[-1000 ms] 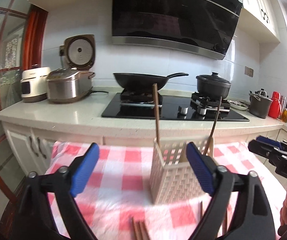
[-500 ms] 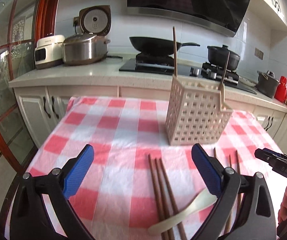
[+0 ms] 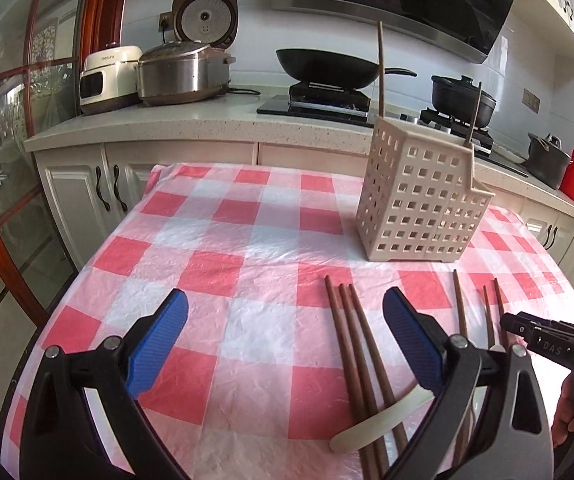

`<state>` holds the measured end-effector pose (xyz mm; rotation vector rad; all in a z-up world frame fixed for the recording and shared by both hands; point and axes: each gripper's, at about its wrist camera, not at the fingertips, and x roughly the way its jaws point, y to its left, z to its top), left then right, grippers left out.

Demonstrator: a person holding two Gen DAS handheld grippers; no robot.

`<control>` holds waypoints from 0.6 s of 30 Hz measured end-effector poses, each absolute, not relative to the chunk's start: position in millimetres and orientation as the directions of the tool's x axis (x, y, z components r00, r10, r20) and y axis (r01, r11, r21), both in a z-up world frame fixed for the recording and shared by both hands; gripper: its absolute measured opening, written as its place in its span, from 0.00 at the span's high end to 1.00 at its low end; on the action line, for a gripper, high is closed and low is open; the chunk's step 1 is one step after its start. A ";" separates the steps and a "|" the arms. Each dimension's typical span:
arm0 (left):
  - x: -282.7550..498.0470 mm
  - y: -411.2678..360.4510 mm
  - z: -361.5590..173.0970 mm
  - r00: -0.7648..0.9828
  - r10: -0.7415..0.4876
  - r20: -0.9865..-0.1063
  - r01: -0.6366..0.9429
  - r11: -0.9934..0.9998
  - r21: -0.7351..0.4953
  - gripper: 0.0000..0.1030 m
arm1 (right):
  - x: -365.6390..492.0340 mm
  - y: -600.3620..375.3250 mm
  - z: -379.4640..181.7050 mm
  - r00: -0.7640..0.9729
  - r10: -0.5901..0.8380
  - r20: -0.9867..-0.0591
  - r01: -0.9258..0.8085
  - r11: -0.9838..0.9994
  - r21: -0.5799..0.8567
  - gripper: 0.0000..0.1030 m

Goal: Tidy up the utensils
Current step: 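Move both open grippers back down toward the remaining chopsticks, then close the left gripper on a chopstick while the right gripper grasps another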

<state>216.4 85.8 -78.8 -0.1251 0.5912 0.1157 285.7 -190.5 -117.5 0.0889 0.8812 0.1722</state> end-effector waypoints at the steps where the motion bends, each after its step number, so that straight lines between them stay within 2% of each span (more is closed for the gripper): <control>1: 217.9 87.8 -81.7 0.820 0.071 -0.568 -0.147 0.985 -0.090 0.08 | 285.8 -187.5 -117.4 0.624 0.170 -0.763 -0.113 0.985 0.127 0.64; 7: 223.6 93.7 -92.3 0.805 0.062 -0.589 -0.151 0.983 -0.104 0.09 | 289.0 -177.5 -118.1 0.627 0.100 -0.773 -0.107 0.993 0.042 0.66; 12: 228.0 94.7 -97.3 0.786 0.064 -0.614 -0.154 0.984 -0.094 0.10 | 287.4 -178.9 -117.5 0.623 0.085 -0.778 -0.133 0.991 0.002 0.85; 18: 241.5 83.6 -106.3 0.736 0.002 -0.677 -0.084 0.993 -0.088 0.32 | 282.2 -188.0 -117.7 0.617 0.116 -0.778 -0.168 0.986 0.014 0.89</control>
